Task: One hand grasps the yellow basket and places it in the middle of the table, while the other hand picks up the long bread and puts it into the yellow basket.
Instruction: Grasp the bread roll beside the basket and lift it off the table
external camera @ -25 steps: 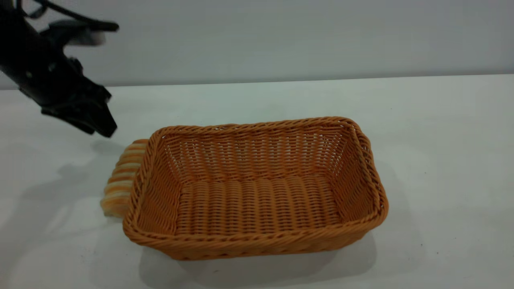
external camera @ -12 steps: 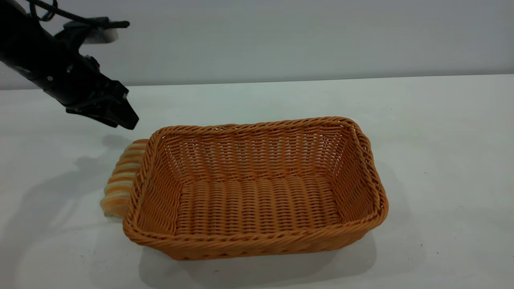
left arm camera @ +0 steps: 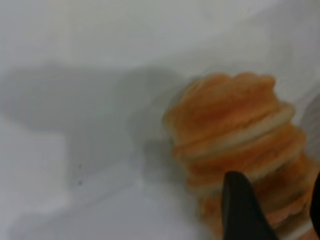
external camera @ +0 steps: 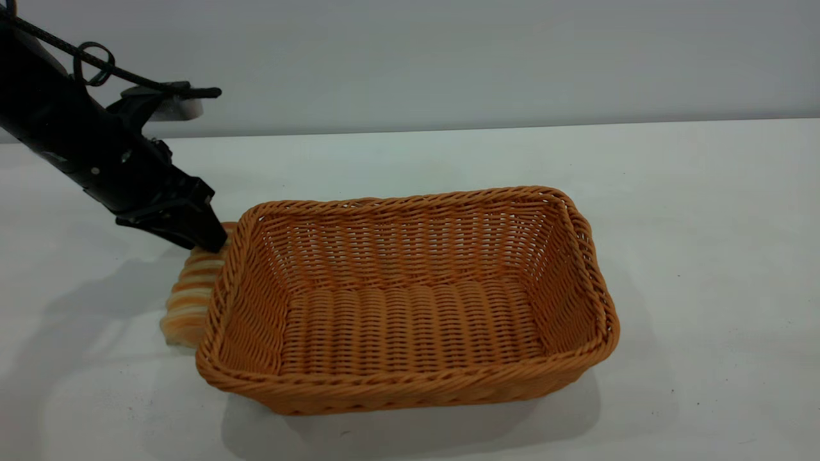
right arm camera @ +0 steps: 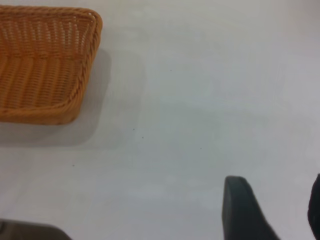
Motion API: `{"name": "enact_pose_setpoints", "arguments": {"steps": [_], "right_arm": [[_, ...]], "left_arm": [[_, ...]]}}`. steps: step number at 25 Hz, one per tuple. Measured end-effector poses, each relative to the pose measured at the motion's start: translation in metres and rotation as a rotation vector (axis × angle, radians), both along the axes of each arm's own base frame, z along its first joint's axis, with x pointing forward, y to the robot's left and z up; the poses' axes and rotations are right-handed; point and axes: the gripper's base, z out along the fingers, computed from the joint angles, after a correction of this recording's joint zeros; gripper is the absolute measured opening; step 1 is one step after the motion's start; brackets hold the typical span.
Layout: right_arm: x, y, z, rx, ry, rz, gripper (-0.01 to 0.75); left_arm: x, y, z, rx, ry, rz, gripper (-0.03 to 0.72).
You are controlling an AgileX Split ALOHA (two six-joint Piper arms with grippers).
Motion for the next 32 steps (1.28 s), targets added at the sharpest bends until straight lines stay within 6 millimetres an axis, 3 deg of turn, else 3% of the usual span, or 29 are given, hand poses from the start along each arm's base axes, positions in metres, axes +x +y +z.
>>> {"name": "enact_pose_setpoints", "arguments": {"steps": [11, 14, 20, 32], "right_arm": [[0.0, 0.0, 0.0, 0.001, 0.001, 0.0, 0.362], [0.0, 0.0, 0.0, 0.001, 0.001, 0.0, 0.36], [0.0, 0.0, 0.0, 0.001, 0.001, 0.0, 0.334], [0.0, 0.0, 0.0, 0.001, 0.001, 0.0, 0.327]], "left_arm": [[-0.003, 0.008, -0.005, 0.087, 0.051, 0.024, 0.383], [-0.003, 0.008, -0.009, 0.089, 0.056, 0.027, 0.348], [-0.003, 0.008, -0.012, 0.092, 0.051, 0.029, 0.204], [-0.001, 0.003, -0.013, 0.038, 0.027, 0.021, 0.174]]}}
